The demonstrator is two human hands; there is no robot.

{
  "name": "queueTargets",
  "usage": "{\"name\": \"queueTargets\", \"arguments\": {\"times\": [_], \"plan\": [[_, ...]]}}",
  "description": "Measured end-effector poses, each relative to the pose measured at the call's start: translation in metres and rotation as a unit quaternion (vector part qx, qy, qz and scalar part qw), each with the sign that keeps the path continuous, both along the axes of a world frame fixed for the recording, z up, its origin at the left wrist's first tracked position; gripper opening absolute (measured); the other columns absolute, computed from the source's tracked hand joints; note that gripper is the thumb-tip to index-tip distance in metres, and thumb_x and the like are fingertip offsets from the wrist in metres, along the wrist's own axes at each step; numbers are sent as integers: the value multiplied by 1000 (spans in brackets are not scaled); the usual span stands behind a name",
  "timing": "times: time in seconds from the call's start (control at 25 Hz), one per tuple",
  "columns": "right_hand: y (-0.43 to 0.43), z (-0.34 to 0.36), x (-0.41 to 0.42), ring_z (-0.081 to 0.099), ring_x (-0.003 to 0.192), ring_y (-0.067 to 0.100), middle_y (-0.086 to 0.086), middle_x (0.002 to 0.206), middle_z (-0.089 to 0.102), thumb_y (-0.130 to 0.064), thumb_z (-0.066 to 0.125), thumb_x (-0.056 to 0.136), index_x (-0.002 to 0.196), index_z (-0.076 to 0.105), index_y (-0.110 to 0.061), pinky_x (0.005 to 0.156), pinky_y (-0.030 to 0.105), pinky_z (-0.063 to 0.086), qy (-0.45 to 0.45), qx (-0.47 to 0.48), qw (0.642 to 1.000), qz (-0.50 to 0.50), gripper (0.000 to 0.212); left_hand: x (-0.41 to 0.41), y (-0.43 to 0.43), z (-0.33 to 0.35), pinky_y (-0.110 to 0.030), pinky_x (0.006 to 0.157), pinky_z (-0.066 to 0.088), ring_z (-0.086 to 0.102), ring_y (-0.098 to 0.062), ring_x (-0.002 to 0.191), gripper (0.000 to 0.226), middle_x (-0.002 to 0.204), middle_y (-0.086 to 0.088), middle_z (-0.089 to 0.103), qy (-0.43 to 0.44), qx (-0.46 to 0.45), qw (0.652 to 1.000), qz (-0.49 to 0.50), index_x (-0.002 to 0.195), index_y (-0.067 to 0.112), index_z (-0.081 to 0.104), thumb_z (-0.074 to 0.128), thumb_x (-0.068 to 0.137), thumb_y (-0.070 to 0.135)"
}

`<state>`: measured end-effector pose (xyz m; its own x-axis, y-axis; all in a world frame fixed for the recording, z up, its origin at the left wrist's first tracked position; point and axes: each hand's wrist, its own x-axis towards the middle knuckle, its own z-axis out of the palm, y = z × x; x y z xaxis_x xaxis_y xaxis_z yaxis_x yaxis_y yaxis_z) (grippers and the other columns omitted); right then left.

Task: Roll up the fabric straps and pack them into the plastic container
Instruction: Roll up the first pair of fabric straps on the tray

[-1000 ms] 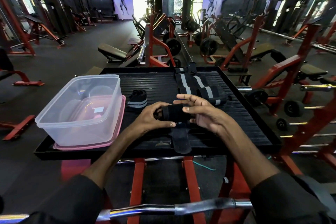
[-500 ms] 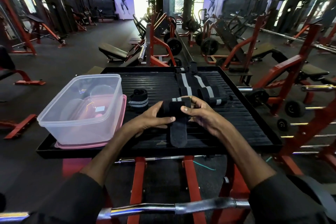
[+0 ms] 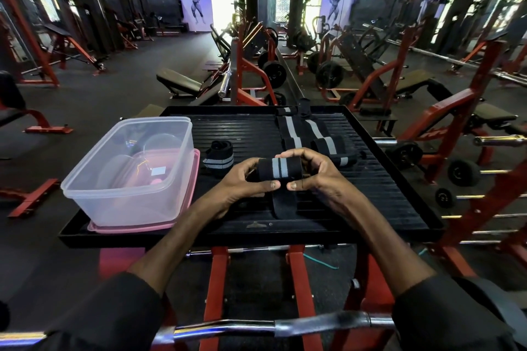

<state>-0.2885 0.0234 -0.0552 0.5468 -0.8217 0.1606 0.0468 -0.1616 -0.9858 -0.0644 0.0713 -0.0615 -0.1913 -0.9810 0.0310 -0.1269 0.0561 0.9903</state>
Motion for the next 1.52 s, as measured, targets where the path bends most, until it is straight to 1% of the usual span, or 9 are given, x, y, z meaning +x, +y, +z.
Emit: {"name": "queueTargets", "arguments": {"times": [0.12, 0.28, 0.44, 0.6, 0.84, 0.96, 1.12, 1.36, 1.52], "plan": [[-2, 6, -4, 63, 119, 24, 17, 135, 64, 19, 72, 71, 130, 63, -10, 88, 35, 57, 6, 59, 998, 34, 66, 1, -4, -6, -32, 100, 54, 67, -15, 115, 55, 119, -1, 72, -38, -87, 995, 34, 118, 22, 66, 91, 69, 13], [-2, 15, -2, 68, 109, 16, 4, 128, 69, -14, 75, 84, 134, 61, -21, 83, 32, 57, 7, 158, 987, 26, 52, 1, -6, -11, -29, 105, 47, 63, -4, 116, 64, 117, 16, 70, -109, -146, 982, 52, 115, 37, 66, 95, 58, 34], [0, 8, -1, 72, 101, 13, -2, 115, 75, -37, 69, 90, 130, 63, -24, 83, 33, 55, 57, 160, 985, 38, 42, 0, -6, -7, -20, 104, 43, 59, 1, 117, 66, 120, 18, 64, -157, -203, 965, 60, 120, 33, 63, 95, 62, 26], [-6, 2, 3, 69, 114, 26, 8, 124, 73, -27, 77, 83, 132, 61, -15, 99, 50, 55, 7, 165, 986, 22, 53, 0, -7, -4, -11, 103, 39, 53, 10, 119, 70, 126, 22, 58, -182, -221, 957, 48, 127, 29, 58, 92, 67, 20], [-6, -7, 9, 72, 93, 20, 5, 103, 73, 2, 76, 67, 112, 67, -18, 85, 39, 59, -89, 183, 979, -13, 50, 4, -12, -4, -40, 109, 48, 64, -13, 122, 56, 123, 15, 70, -21, 61, 996, -55, 129, 36, 57, 83, 79, 34], [-4, -8, 9, 71, 95, 18, 0, 106, 72, 8, 71, 65, 119, 66, -24, 87, 40, 54, -101, 190, 976, 3, 62, 1, -11, -7, -39, 107, 49, 65, -16, 120, 56, 123, 6, 70, -14, -5, 1000, -2, 126, 29, 62, 86, 76, 22], [-3, -4, 8, 70, 103, 13, -4, 121, 69, -2, 69, 79, 140, 56, -30, 95, 45, 43, -102, 221, 968, 53, 68, -4, -9, -7, -14, 97, 47, 61, 5, 113, 59, 120, 10, 68, -59, -122, 989, 66, 123, 26, 63, 90, 72, 15], [-12, -3, 2, 63, 116, 21, -1, 121, 72, -15, 81, 71, 128, 61, -30, 99, 48, 43, 53, 175, 982, 47, 62, 4, -8, -8, -13, 108, 38, 52, 11, 124, 78, 130, 19, 59, -210, -210, 955, 22, 137, 24, 56, 92, 68, 26], [-15, 2, -9, 67, 118, 29, 12, 120, 73, -10, 90, 68, 128, 63, -11, 110, 48, 45, 176, 105, 975, 82, 65, 6, -6, -4, -15, 108, 41, 53, 15, 121, 78, 129, 12, 62, -251, -252, 935, -20, 135, 17, 61, 94, 65, 26]]}}
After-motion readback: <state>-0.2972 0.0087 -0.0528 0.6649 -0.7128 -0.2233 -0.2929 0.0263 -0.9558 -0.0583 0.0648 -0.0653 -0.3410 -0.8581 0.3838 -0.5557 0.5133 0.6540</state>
